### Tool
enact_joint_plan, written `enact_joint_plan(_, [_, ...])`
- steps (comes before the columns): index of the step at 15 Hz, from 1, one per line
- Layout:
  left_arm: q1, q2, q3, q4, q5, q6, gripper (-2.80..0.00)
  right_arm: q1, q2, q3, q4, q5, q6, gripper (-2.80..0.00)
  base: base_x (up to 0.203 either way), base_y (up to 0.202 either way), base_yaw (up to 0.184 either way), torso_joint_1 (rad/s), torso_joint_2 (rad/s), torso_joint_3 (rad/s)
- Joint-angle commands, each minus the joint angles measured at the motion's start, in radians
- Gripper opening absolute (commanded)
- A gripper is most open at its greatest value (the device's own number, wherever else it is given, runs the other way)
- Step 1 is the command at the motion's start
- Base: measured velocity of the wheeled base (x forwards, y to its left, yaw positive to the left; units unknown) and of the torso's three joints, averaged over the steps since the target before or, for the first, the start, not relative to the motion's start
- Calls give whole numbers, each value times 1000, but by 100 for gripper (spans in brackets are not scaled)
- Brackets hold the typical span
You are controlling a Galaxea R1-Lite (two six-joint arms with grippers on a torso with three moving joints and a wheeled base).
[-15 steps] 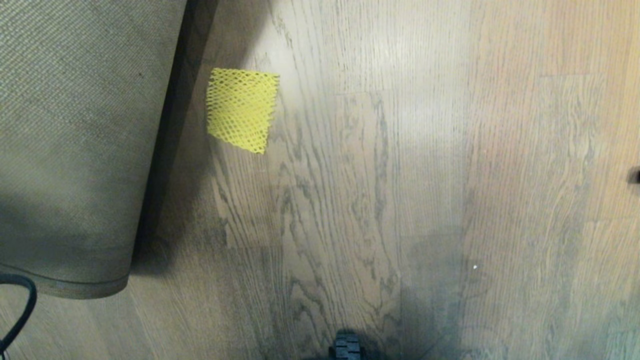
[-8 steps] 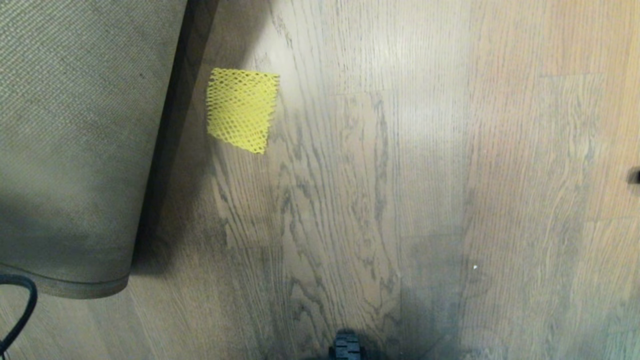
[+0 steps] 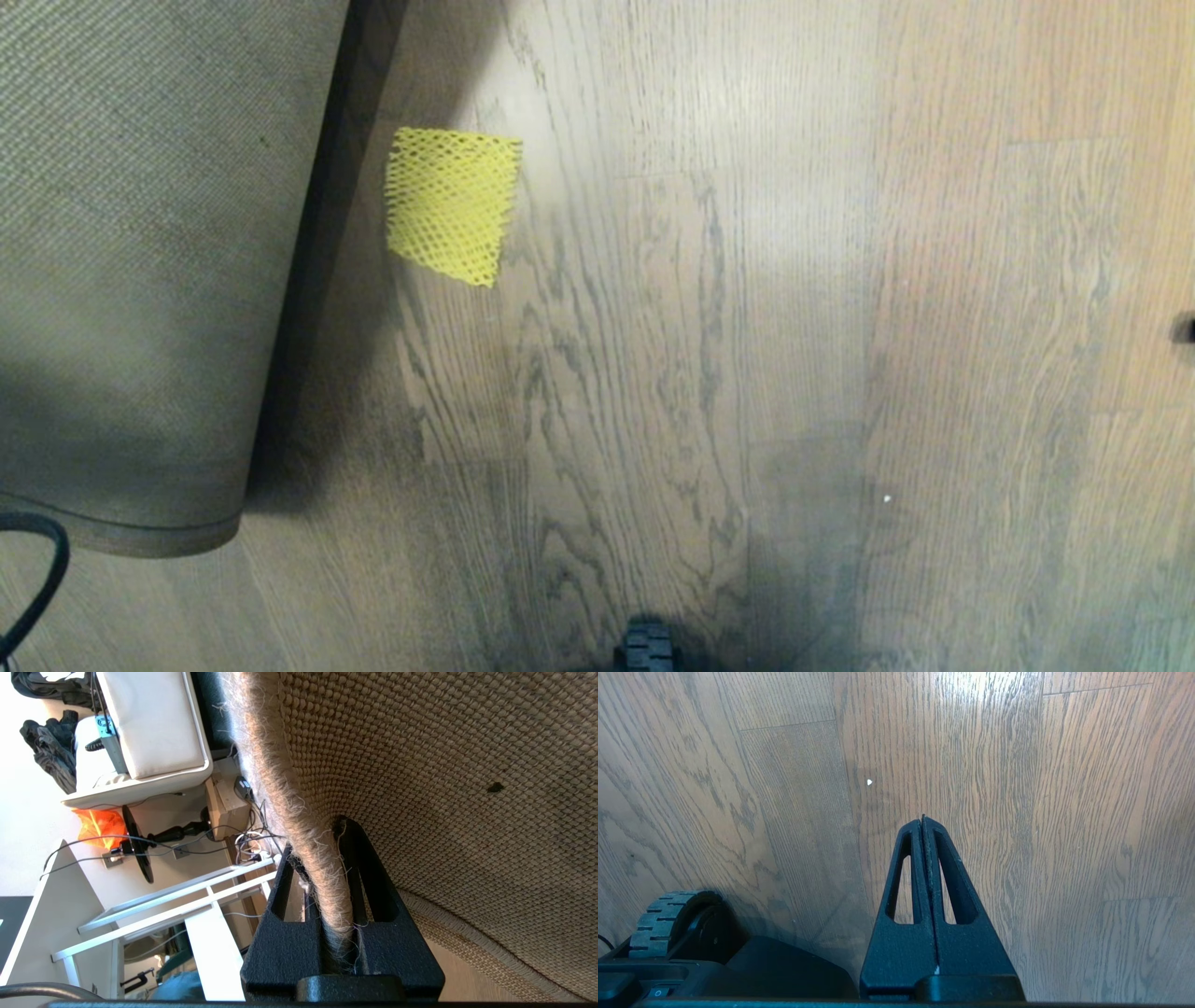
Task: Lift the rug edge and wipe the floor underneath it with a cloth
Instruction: Pick up the foam protection net
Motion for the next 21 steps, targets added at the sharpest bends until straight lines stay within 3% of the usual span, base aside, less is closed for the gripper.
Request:
enact_joint_plan(1, [0, 0, -1, -11, 6, 5, -280, 0, 0, 0, 0, 1, 0, -280, 0, 0, 0, 0, 0, 0])
enact_joint_plan(21, [0, -45, 0, -9, 5, 12, -280, 0, 0, 0, 0, 1, 0, -280, 0, 0, 0, 0, 0, 0])
